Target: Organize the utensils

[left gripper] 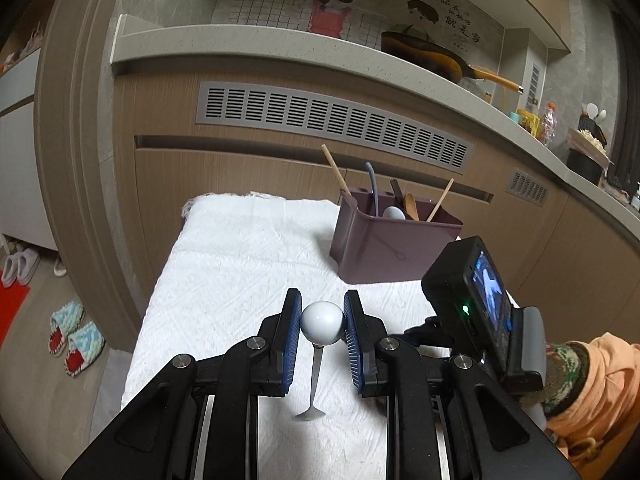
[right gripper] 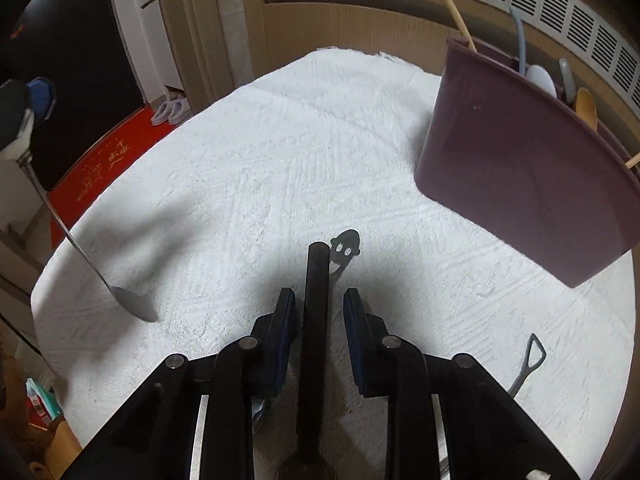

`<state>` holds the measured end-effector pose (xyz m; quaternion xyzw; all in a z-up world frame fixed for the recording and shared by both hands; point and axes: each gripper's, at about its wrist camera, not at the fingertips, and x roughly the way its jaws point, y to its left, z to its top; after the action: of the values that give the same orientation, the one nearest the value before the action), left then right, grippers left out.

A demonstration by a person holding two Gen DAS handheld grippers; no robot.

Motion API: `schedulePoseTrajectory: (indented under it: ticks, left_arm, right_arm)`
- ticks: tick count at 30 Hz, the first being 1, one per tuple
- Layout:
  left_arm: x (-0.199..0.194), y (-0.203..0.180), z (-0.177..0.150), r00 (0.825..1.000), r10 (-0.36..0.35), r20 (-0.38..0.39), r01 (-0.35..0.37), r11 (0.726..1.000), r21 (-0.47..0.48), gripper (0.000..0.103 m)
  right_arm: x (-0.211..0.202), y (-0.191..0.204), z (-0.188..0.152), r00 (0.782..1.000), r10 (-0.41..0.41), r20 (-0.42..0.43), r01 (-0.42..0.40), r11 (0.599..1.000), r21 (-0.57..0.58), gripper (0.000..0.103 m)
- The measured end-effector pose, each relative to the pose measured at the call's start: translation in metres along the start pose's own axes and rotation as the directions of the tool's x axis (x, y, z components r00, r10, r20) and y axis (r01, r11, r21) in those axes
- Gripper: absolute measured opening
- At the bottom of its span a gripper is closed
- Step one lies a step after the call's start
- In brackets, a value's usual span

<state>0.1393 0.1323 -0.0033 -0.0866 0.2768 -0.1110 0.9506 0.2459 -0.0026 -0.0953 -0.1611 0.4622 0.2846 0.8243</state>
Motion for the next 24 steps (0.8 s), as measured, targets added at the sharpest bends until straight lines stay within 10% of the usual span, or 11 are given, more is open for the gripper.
schedulePoseTrajectory:
  ticks: [24]
  left_arm:
    - [-0.021,-0.093,0.01,0.994,-0.1,-0.052,0.106,0.983,0.148,0.022]
  right_arm:
    - [-0.186,-0.047,-0.086,0.95,-0.003,0.312,-0.043,0.989,0.141,0.01]
